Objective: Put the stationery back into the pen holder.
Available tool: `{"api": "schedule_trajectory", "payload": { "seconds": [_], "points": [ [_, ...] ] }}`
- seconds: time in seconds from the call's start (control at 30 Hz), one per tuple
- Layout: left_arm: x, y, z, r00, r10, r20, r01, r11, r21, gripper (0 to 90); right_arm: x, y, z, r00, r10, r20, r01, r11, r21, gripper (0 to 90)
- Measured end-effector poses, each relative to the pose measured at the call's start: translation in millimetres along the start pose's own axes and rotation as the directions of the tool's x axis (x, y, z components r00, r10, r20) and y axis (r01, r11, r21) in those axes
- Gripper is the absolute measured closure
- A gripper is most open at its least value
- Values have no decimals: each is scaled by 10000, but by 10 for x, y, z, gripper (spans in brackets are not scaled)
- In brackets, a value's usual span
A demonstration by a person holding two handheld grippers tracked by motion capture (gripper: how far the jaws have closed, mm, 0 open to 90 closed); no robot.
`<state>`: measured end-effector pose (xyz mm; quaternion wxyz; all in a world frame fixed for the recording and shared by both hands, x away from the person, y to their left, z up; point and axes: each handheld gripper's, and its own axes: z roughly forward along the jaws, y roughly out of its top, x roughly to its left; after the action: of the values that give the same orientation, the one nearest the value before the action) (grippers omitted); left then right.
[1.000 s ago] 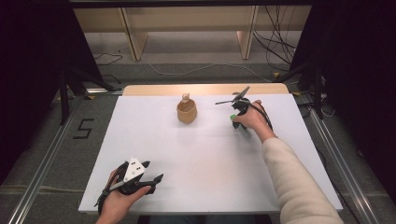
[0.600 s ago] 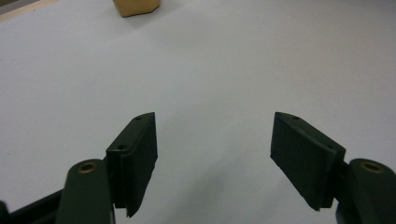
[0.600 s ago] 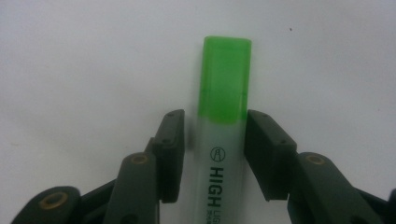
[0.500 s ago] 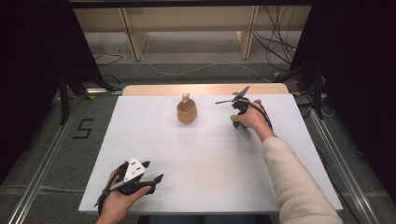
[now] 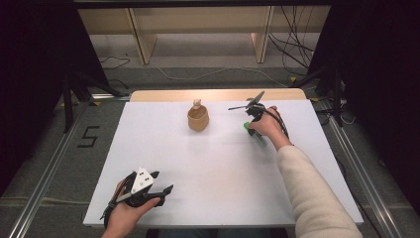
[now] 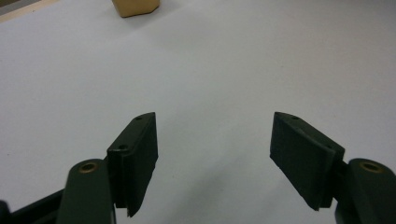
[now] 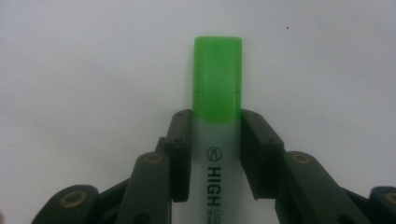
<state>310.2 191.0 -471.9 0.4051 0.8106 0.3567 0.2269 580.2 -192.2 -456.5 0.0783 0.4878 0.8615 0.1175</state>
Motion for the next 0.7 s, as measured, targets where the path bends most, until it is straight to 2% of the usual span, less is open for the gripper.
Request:
{"api": "schedule_trajectory", "payload": {
  "seconds": [0.3, 0.5, 0.7],
  "points": [
    [1, -1, 0, 10000, -9, 2, 9, 10000, -3, 322, -11, -19, -24, 9999, 133, -25, -134, 9997, -203, 669],
    [-3, -1, 2, 10000, -61, -17, 61, 10000, -49, 322, -10, -54, -101, 9995, 309, -113, -316, 9969, -723, 669],
    [-3, -2, 0, 10000, -78, -44, 78, 9999, -65, 322, 28, -115, -199, 9982, 478, -354, -529, 9855, -1611, 669]
  ]
}}
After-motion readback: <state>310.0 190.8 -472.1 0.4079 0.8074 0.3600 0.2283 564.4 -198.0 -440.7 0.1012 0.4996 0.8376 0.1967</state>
